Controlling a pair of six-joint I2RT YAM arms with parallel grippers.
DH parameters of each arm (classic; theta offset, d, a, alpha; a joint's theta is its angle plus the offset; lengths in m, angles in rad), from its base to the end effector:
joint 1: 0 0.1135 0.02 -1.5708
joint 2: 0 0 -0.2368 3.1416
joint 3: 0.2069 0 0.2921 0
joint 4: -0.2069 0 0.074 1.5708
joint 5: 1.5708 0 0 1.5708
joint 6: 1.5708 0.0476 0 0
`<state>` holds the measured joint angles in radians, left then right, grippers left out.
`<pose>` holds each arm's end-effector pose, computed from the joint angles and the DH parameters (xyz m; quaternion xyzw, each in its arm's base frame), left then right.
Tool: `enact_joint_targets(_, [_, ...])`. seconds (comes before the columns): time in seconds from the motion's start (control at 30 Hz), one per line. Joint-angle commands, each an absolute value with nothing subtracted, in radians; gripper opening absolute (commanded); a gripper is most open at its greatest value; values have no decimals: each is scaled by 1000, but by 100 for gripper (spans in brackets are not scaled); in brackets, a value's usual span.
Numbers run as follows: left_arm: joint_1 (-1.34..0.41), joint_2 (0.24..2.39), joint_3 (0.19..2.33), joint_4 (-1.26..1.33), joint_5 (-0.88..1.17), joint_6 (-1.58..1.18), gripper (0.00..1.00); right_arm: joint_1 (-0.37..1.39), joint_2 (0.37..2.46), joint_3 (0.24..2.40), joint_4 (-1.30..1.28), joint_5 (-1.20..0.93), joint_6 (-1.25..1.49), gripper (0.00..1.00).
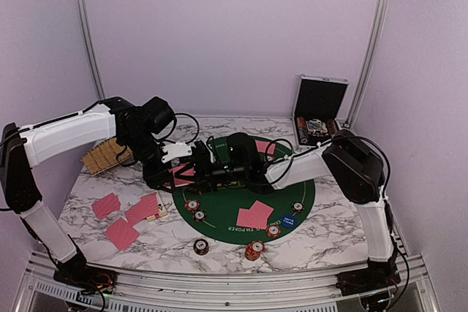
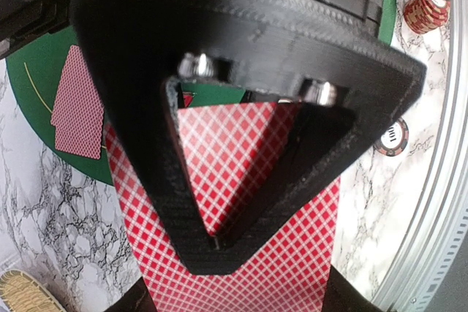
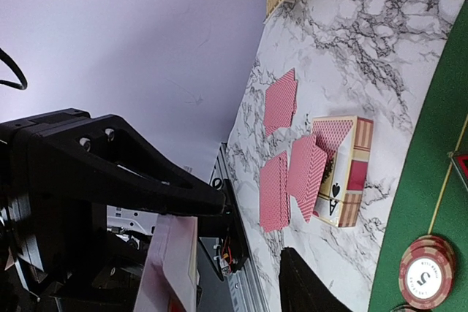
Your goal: Distribute texas hold em gaming equipment
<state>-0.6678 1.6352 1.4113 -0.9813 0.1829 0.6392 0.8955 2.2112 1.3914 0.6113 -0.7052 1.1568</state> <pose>0.2855 -0.2362 0.2320 0.6085 0.7674 -0.0924 0.1797 0.2937 0.4160 0.1125 -0.1206 0.7512 0.6444 0.0767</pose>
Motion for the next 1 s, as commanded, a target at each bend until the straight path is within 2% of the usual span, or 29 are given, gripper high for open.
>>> enact_joint_targets(0.0, [-666,1608,1417,-1038,201,649,61,851,2189,1358,569,-661,1165,45])
enact_joint_targets(0.07, [-666,1611,1417,-1039,205,647,61,848,2173,1355,587,-674,1168,46])
enact_joint_targets(0.23, [-666,1613,1417,-1038,200,647,61,838,2131,1340,647,-715,1194,58])
enact_joint_targets(0.37, [-666,1616,1420,-1038,203,646,61,837,2117,1337,662,-730,1200,60])
enact_joint_targets(0.7, [-665,1615,1414,-1039,193,646,61,839,2099,1294,748,-748,1270,41])
enact_joint_targets(0.97, [-665,1619,1410,-1038,180,644,61,852,2086,1291,775,-771,1291,36])
